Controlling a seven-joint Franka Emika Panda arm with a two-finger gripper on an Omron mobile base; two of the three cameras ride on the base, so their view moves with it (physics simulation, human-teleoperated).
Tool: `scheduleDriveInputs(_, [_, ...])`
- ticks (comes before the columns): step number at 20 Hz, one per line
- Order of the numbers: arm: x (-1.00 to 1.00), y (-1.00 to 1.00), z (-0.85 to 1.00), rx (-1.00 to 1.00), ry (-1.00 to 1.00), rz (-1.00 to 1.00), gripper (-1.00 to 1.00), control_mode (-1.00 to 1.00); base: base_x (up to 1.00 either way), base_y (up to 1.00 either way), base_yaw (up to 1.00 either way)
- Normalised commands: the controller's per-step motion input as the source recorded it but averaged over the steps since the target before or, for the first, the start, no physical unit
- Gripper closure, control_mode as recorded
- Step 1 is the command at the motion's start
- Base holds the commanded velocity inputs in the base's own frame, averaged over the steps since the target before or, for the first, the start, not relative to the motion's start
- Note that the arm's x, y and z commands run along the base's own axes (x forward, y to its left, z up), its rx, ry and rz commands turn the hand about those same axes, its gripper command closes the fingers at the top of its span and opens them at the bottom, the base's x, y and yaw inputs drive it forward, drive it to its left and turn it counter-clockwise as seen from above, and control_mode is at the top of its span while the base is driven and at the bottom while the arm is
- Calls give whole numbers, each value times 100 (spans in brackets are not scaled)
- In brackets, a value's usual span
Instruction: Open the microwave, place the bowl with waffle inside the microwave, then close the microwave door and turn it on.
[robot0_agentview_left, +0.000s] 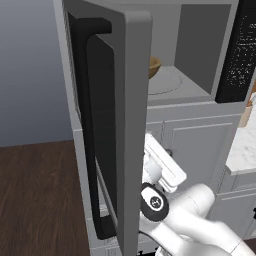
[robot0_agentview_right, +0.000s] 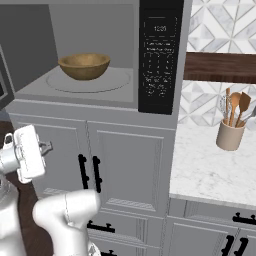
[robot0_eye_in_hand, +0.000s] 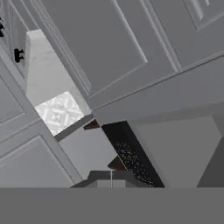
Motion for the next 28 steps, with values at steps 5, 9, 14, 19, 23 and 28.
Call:
scheduleDriveInputs(5, [-31, 80, 2, -3, -31, 1, 100, -100, 0, 0, 0])
scheduleDriveInputs(9, [-10, 98, 0, -9, -25, 3, 100, -100, 0, 0, 0])
scheduleDriveInputs(14, [-1, 100, 0, -15, -24, 2, 100, -100, 0, 0, 0])
scheduleDriveInputs(19, [0, 100, 0, -20, -18, 0, 100, -100, 0, 0, 0])
scheduleDriveInputs(23, [0, 100, 0, -18, -20, 0, 100, -100, 0, 0, 0])
scheduleDriveInputs(28, [0, 100, 0, -17, -16, 0, 100, -100, 0, 0, 0])
